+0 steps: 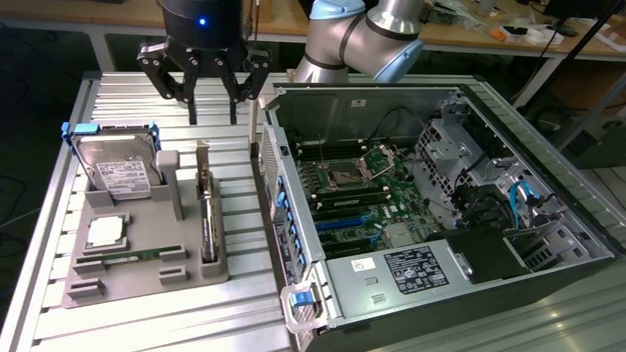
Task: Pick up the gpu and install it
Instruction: 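Pick up the gpu and move the gpu toward the slot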
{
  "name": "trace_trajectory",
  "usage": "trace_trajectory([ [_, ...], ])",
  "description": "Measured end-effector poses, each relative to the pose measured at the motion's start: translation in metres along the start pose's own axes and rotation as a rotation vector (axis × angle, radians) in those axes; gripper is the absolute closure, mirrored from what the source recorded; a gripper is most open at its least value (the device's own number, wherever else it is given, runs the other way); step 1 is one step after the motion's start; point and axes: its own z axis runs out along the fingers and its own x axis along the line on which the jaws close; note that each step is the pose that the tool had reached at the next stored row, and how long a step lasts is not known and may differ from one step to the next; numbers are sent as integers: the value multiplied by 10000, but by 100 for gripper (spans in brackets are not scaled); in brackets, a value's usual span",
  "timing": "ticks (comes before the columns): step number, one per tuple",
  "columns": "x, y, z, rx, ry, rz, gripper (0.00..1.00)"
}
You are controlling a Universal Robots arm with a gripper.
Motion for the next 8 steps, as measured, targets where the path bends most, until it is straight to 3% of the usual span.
trace_trajectory([
  [8, 1, -3, 34, 0, 0, 0, 46],
])
